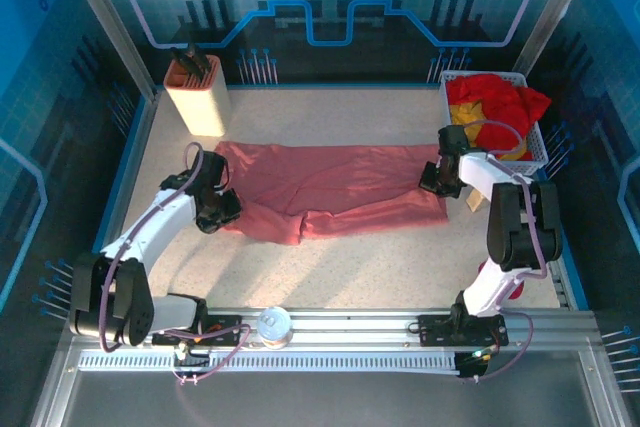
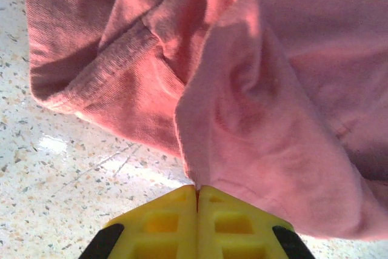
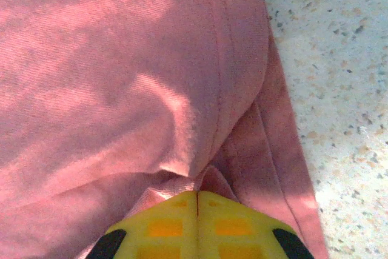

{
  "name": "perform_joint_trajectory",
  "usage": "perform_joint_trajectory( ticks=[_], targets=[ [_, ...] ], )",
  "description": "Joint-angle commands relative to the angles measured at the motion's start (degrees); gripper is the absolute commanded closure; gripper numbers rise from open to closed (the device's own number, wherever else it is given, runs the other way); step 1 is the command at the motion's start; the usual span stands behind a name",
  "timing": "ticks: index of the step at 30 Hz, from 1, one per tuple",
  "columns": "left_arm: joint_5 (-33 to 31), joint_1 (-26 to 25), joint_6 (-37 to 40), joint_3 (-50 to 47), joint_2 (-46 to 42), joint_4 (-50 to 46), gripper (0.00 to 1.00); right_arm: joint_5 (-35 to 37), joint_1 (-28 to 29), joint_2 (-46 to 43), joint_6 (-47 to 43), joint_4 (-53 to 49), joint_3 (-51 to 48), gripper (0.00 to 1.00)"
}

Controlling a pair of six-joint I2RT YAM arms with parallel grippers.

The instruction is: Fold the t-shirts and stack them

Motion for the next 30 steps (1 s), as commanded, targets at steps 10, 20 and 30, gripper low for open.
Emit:
perform_joint_trajectory(
  ticks=[10, 20, 30],
  targets=[
    [2.4, 0.57, 1.93, 5.45, -4.5, -8.08, 1.0, 1.18, -2.02, -9.75, 1.18, -3.45, -3.9, 1.0],
    [4.75, 0.66, 2.29, 10.61, -8.65, -15.06, 1.0, -0.91, -4.47, -18.78, 0.91, -11.33, -7.04, 1.0],
    [4.33, 0.74, 0.6, 14.56, -12.77, -17.66, 1.0, -0.51, -6.48, -26.72, 1.8, -14.11, -12.0, 1.0]
  ],
)
